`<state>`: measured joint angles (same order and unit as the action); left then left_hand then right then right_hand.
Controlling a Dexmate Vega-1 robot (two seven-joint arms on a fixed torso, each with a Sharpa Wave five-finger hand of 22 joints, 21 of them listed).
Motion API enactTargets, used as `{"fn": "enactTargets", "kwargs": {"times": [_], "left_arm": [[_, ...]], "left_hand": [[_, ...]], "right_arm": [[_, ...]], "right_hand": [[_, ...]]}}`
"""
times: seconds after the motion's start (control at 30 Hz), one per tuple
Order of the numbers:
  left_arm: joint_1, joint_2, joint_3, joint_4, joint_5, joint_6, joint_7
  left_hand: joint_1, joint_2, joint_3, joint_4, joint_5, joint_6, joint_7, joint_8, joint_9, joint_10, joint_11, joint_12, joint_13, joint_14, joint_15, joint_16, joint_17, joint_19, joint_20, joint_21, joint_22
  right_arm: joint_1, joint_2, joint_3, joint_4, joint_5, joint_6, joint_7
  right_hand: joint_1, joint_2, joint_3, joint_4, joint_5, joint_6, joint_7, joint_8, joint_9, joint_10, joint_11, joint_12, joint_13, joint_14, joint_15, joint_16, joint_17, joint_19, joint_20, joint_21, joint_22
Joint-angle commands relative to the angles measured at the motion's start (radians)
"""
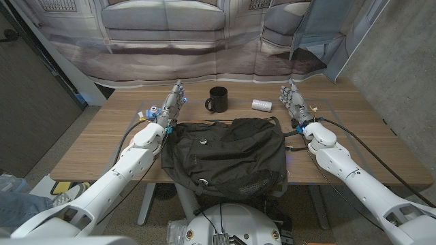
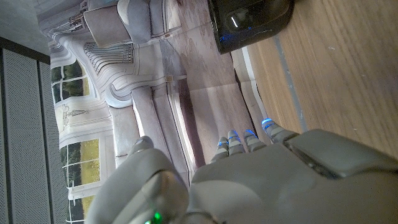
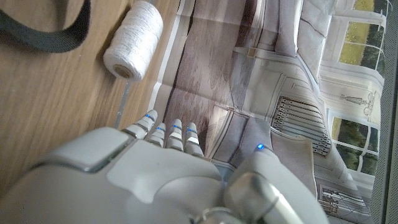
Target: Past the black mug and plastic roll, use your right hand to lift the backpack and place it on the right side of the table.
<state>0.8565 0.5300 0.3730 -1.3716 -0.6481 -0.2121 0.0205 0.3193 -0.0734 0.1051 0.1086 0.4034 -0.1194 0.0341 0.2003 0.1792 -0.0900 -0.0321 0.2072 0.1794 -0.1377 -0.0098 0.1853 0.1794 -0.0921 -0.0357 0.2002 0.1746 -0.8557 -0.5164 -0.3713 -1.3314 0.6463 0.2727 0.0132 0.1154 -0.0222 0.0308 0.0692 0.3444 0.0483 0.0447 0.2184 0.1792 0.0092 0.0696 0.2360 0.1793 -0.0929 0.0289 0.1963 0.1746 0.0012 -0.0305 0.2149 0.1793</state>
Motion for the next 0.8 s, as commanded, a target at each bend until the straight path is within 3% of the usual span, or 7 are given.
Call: {"fn": "enactTargets", "kwargs": {"times": [0.03, 0.47, 0.8], "left_arm": [[-0.002, 0.013, 0.001, -0.008, 0.002, 0.010, -0.006], [0.062, 0.054, -0.022, -0.088, 0.008, 0.002, 0.022], [0.078, 0.064, -0.030, -0.103, 0.003, 0.004, 0.026]], "left_hand": [[0.009, 0.002, -0.002, 0.001, 0.006, 0.005, -0.001, 0.005, 0.005, 0.001, 0.009, 0.004, 0.004, -0.002, 0.005, 0.006, 0.002, -0.010, -0.030, 0.004, 0.003], [0.014, 0.008, -0.003, 0.000, 0.008, 0.011, 0.001, 0.006, 0.005, 0.006, 0.011, 0.004, 0.004, -0.001, 0.008, 0.005, 0.002, -0.012, -0.026, 0.002, 0.003], [0.017, 0.010, -0.003, -0.001, 0.009, 0.016, 0.001, 0.006, 0.005, 0.010, 0.007, 0.004, 0.005, 0.000, 0.009, 0.005, 0.002, -0.013, -0.024, 0.001, 0.004]], "right_arm": [[-0.044, -0.019, 0.005, -0.078, -0.028, 0.030, -0.033], [-0.087, -0.034, 0.004, -0.145, -0.047, 0.049, -0.047], [-0.104, -0.046, -0.002, -0.183, -0.071, 0.069, -0.041]], "right_hand": [[0.014, 0.000, 0.000, -0.004, 0.002, 0.010, 0.005, 0.001, 0.006, 0.012, 0.005, 0.004, 0.004, 0.007, -0.001, 0.001, 0.006, 0.008, -0.039, 0.005, 0.003], [0.027, 0.004, 0.002, -0.011, -0.001, 0.020, 0.004, 0.001, 0.006, 0.025, 0.006, 0.006, 0.004, 0.022, -0.001, 0.003, 0.006, 0.018, -0.037, 0.006, 0.004], [0.035, 0.006, 0.003, -0.016, -0.003, 0.025, 0.001, 0.000, 0.006, 0.030, 0.006, 0.005, 0.004, 0.028, -0.003, 0.001, 0.006, 0.023, -0.036, 0.005, 0.004]]}}
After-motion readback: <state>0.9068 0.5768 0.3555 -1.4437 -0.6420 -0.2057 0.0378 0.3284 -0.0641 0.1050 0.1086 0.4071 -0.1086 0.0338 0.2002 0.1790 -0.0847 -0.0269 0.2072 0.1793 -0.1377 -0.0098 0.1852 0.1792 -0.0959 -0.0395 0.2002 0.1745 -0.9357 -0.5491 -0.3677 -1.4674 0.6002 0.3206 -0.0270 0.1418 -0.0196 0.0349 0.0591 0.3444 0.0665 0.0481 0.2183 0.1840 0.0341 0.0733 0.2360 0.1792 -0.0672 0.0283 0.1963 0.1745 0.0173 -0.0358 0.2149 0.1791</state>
